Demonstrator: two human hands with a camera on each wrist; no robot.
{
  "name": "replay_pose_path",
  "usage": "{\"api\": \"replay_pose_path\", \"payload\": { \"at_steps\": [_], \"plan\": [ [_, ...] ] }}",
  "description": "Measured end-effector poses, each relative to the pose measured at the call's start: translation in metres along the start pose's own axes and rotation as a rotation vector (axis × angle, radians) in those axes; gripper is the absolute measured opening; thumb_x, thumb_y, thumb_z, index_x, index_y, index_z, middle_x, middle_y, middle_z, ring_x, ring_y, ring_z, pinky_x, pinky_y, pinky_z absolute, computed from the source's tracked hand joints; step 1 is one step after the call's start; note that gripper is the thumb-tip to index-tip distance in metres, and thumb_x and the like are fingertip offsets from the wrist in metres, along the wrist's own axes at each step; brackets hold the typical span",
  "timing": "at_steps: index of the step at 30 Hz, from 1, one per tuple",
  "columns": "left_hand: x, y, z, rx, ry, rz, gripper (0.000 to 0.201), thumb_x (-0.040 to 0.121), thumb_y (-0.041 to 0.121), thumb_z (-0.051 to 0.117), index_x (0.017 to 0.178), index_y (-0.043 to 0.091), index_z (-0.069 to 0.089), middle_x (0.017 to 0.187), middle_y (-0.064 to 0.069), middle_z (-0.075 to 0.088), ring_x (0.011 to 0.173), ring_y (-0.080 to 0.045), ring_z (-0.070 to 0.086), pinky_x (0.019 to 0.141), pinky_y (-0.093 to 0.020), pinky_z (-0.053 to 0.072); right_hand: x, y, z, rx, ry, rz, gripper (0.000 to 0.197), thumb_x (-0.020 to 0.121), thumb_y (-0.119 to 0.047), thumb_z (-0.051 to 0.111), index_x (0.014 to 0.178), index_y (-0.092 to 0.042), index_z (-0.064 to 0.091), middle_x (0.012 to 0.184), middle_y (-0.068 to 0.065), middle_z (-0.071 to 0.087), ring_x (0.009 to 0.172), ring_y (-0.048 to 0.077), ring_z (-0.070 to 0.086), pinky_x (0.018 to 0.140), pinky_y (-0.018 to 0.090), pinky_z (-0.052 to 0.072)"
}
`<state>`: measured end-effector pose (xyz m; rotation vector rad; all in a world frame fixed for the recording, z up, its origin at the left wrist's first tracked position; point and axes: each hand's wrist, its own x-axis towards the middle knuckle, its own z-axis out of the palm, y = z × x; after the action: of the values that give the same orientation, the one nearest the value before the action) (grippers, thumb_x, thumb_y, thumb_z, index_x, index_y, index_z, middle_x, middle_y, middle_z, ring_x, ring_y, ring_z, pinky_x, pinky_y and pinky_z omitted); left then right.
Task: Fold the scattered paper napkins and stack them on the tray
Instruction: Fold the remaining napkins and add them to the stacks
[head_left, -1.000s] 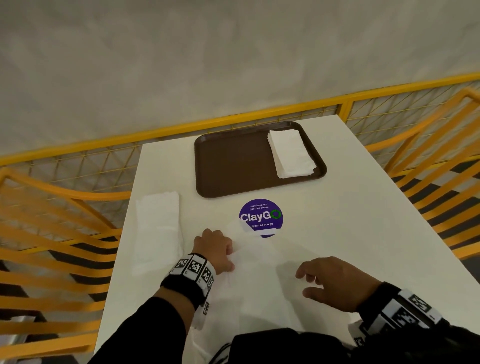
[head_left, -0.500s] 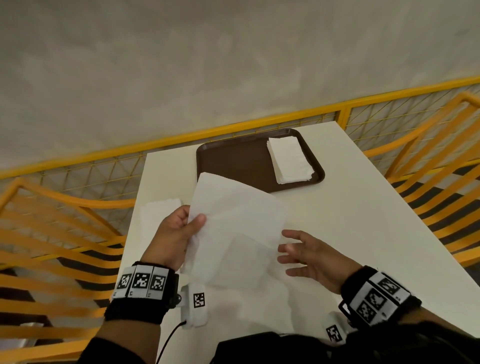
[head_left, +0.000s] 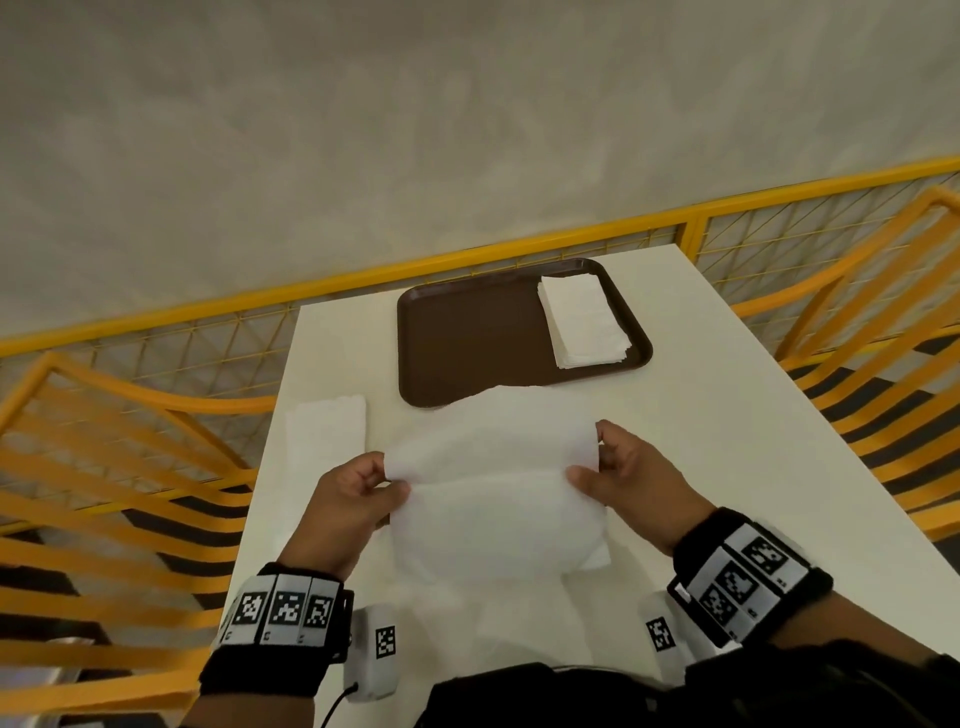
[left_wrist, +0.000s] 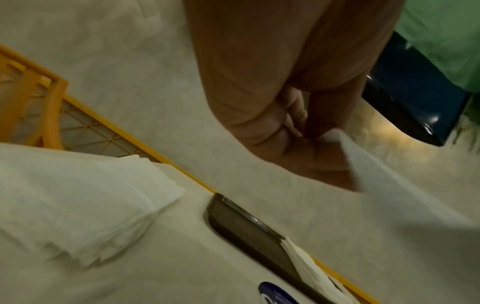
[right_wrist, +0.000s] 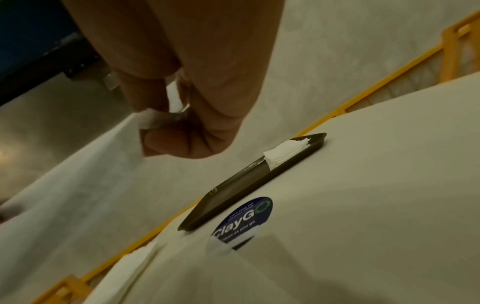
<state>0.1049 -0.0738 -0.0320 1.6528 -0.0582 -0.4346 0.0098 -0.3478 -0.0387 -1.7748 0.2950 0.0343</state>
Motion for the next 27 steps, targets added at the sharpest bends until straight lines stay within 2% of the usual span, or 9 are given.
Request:
{"api": "replay_pose_path", "payload": {
  "at_steps": [3,5,8,13,18,20,23,25,27],
  "plan": [
    [-0.001,0.002,-0.001,-0.026,0.000,0.013,0.014,0.071,0.000,0.074,0.077,0.013,0.075,0.083,-0.008,0.075,0.078,-0.020,0.069,0.070,-0.029,0.058,-0.003,-0.002,-0.010,0.154,0.000,0.002,0.008,0.086,0.004,0.062,0.089,-0.002,0.067,0.091,0.016,0.070,0.083,0.026,0.065,0.082,0.043,0.053],
    [-0.001,0.001,-0.004,-0.013,-0.017,0.039,0.015,0.059,0.006,0.071,0.069,0.016,0.076,0.085,-0.006,0.076,0.081,-0.017,0.071,0.070,-0.026,0.057,-0.004,-0.005,-0.013,0.171,-0.012,0.027,0.015,0.089,0.007,0.055,0.086,0.000,0.068,0.085,0.013,0.070,0.076,0.025,0.064,0.074,0.036,0.056],
    [-0.002,0.002,-0.006,-0.002,-0.073,0.062,0.029,0.062,-0.007,0.052,0.055,0.013,0.071,0.089,-0.005,0.076,0.085,-0.018,0.069,0.070,-0.027,0.054,-0.008,-0.012,-0.017,0.238,-0.016,0.070,0.030,0.090,0.013,0.042,0.077,-0.001,0.066,0.066,0.001,0.064,0.052,0.011,0.052,0.050,0.016,0.044],
    [-0.006,0.008,-0.004,-0.013,-0.122,0.109,0.056,0.074,-0.031,0.039,0.047,0.011,0.066,0.082,-0.002,0.075,0.071,-0.009,0.068,0.050,-0.012,0.045,-0.011,-0.017,-0.020,0.393,-0.037,0.100,0.020,0.092,0.003,0.048,0.084,0.001,0.066,0.074,0.005,0.067,0.060,0.013,0.057,0.055,0.019,0.047],
    [-0.005,0.008,-0.010,0.085,-0.140,0.105,0.023,0.067,-0.007,0.052,0.081,0.009,0.063,0.095,-0.008,0.072,0.083,-0.017,0.069,0.068,-0.021,0.052,-0.009,-0.013,-0.013,-0.187,0.118,-0.145,0.031,0.080,-0.015,0.074,0.095,-0.040,0.065,0.067,-0.002,0.053,0.056,0.010,0.045,0.060,0.014,0.040],
    [-0.005,0.009,-0.010,0.259,-0.197,0.107,0.038,0.067,0.014,0.061,0.103,0.027,0.059,0.109,0.001,0.066,0.091,-0.013,0.066,0.080,-0.028,0.052,-0.010,-0.019,-0.006,-0.341,0.122,-0.309,0.035,0.082,-0.020,0.073,0.108,-0.040,0.061,0.071,-0.007,0.063,0.062,0.009,0.055,0.065,0.013,0.044],
    [-0.012,0.007,0.004,0.661,-0.268,0.191,0.066,0.073,0.041,0.074,0.128,0.050,0.039,0.128,0.030,0.042,0.114,0.006,0.047,0.095,-0.016,0.040,-0.015,-0.027,0.007,-0.590,0.040,-0.615,0.021,0.087,-0.033,0.060,0.104,-0.027,0.069,0.087,-0.008,0.072,0.080,0.007,0.063,0.075,0.013,0.049],
    [-0.017,0.001,0.016,0.781,-0.305,0.304,0.068,0.070,0.054,0.072,0.130,0.048,0.040,0.132,0.031,0.037,0.121,0.011,0.037,0.101,-0.011,0.033,-0.017,-0.032,0.016,-0.749,-0.038,-0.765,0.023,0.086,-0.034,0.053,0.096,-0.024,0.070,0.090,-0.009,0.073,0.082,0.005,0.064,0.077,0.015,0.050],
    [-0.019,-0.013,0.023,0.830,-0.289,0.403,0.046,0.070,0.064,0.063,0.111,0.044,0.057,0.122,0.025,0.050,0.116,0.006,0.045,0.100,-0.014,0.036,-0.018,-0.036,0.024,-0.843,-0.073,-0.850,0.021,0.086,-0.033,0.051,0.094,-0.024,0.069,0.088,-0.010,0.072,0.078,0.006,0.063,0.071,0.018,0.052]
  ]
}}
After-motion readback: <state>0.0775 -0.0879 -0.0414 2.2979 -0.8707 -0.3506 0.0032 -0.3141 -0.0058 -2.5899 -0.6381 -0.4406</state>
